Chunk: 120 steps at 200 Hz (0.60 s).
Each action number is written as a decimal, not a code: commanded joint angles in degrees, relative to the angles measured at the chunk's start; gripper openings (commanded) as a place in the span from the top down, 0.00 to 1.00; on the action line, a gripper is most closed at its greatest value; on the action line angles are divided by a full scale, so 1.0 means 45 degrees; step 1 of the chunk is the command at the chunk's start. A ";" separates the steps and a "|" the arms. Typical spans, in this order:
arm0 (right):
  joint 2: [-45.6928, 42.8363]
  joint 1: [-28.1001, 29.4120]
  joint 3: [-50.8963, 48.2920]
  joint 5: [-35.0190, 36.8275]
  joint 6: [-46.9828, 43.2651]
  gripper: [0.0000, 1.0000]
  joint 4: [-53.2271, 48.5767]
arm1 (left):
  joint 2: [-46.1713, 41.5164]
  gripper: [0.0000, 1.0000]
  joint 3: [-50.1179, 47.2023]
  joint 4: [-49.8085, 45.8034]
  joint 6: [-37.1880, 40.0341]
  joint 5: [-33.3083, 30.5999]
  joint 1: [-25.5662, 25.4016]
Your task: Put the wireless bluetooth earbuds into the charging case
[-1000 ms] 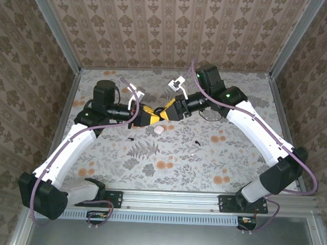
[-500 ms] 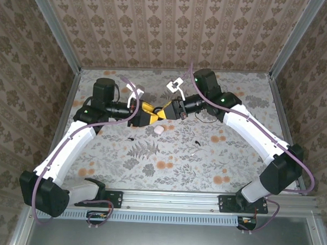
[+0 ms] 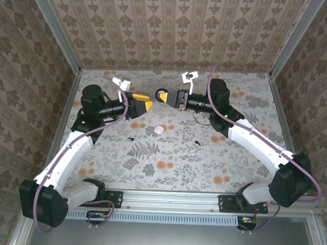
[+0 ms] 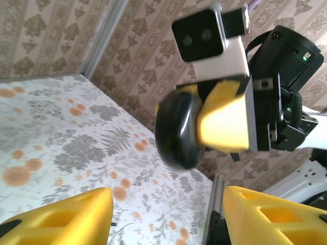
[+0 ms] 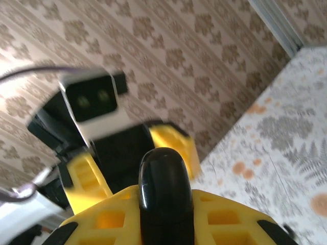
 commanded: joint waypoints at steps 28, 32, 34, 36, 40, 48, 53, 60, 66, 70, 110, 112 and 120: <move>-0.0372 0.0074 -0.0146 0.0155 0.1571 0.86 0.2350 | 0.0735 0.42 -0.0503 0.5506 -0.3787 -0.0375 -0.0537; -0.0390 0.0074 -0.0171 0.0131 0.1622 0.86 0.2373 | 0.0803 0.43 -0.0494 0.5728 -0.3941 -0.0356 -0.0569; -0.0406 0.0074 -0.0188 0.0114 0.1643 0.86 0.2381 | 0.0835 0.43 -0.0491 0.5823 -0.3976 -0.0347 -0.0586; -0.0396 0.0074 -0.0221 0.0110 0.1653 0.86 0.2383 | 0.0857 0.43 -0.0500 0.5920 -0.4053 -0.0354 -0.0604; -0.0435 0.0092 -0.0247 0.0092 0.1683 0.86 0.2383 | 0.0921 0.43 -0.0503 0.6116 -0.4160 -0.0350 -0.0650; -0.0485 0.0110 -0.0335 0.0060 0.1715 0.86 0.2417 | 0.1019 0.44 -0.0491 0.6454 -0.4310 -0.0341 -0.0727; -0.0542 0.0127 -0.0370 0.0051 0.1715 0.86 0.2420 | 0.1079 0.45 -0.0499 0.6586 -0.4390 -0.0371 -0.0781; -0.0611 0.0142 -0.0425 0.0052 0.1720 0.86 0.2403 | 0.1139 0.46 -0.0454 0.6667 -0.4407 -0.0377 -0.0846; -0.0664 0.0152 -0.0473 0.0050 0.1715 0.86 0.2406 | 0.1197 0.47 -0.0413 0.6688 -0.4420 -0.0395 -0.0922; -0.0682 0.0170 -0.0500 0.0045 0.1715 0.86 0.2393 | 0.1221 0.48 -0.0401 0.6705 -0.4416 -0.0432 -0.0972; -0.0803 0.0259 -0.0487 -0.0018 0.1589 0.86 0.2208 | 0.1649 0.55 -0.0045 0.6795 -0.4369 -0.0491 -0.1205; -0.0803 0.0267 -0.0467 -0.0011 0.1596 0.86 0.2207 | 0.1662 0.56 -0.0032 0.6788 -0.4337 -0.0488 -0.1487; -0.0806 0.0287 -0.0451 -0.0028 0.1593 0.86 0.2212 | 0.1703 0.59 0.0013 0.6786 -0.4316 -0.0493 -0.1626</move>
